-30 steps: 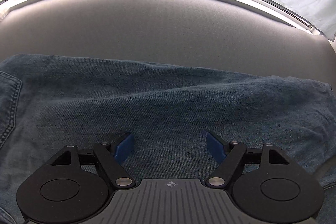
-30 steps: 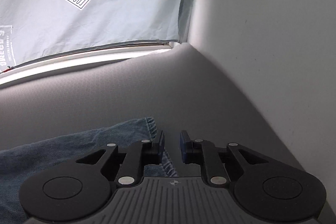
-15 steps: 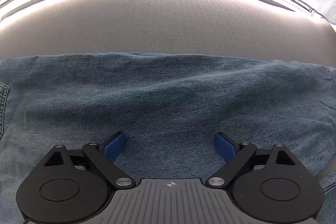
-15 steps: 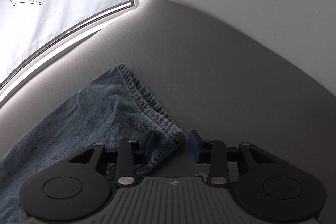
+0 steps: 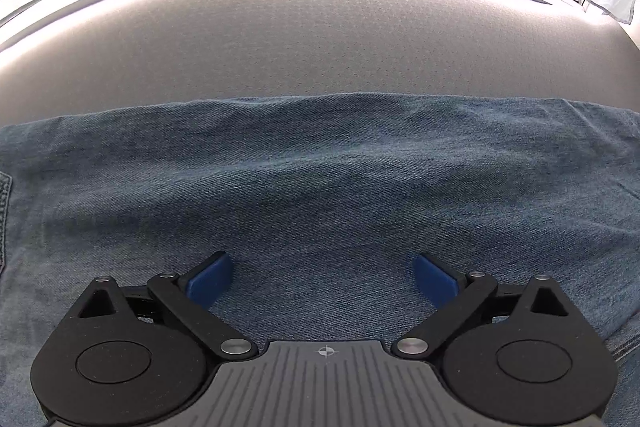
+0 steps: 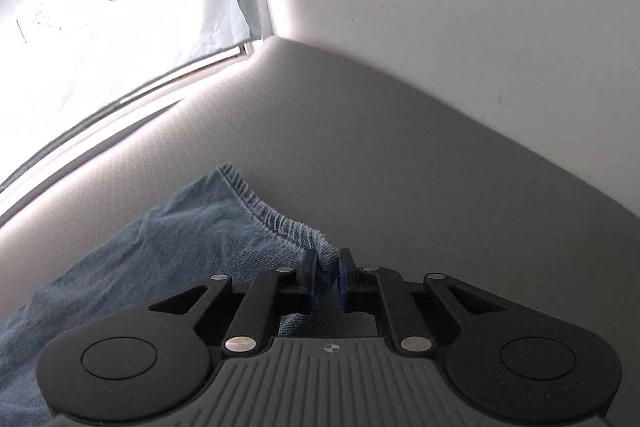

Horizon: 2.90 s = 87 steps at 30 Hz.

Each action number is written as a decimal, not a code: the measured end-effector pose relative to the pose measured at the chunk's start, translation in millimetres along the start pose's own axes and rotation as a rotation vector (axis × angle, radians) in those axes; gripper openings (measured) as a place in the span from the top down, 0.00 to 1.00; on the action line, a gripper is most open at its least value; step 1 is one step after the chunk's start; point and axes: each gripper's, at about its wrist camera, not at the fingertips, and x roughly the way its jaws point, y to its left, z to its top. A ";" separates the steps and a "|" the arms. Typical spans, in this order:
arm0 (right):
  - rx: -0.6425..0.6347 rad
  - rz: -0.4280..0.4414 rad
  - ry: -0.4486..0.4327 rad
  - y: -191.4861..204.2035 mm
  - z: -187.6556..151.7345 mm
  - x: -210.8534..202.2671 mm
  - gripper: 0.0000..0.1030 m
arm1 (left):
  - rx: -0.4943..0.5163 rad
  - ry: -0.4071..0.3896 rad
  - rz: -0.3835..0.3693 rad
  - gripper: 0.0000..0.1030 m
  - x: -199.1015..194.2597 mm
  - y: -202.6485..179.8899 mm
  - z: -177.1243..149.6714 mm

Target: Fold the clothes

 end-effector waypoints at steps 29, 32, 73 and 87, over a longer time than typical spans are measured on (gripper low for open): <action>0.011 0.211 -0.151 -37.9 -31.7 -98.5 0.83 | -0.137 -0.045 -0.094 0.00 -70.6 24.9 -54.6; 0.125 0.237 -0.155 -50.1 -20.2 -85.2 0.88 | -0.148 -0.047 -0.078 0.00 -77.1 29.9 -59.3; -0.795 0.690 0.141 338.1 -292.2 -233.7 0.55 | -0.651 -0.181 0.127 0.00 -207.4 363.8 -235.4; -0.680 0.699 0.156 417.1 -368.9 -288.1 0.40 | -0.778 -0.197 -0.293 0.69 -158.2 478.0 -227.1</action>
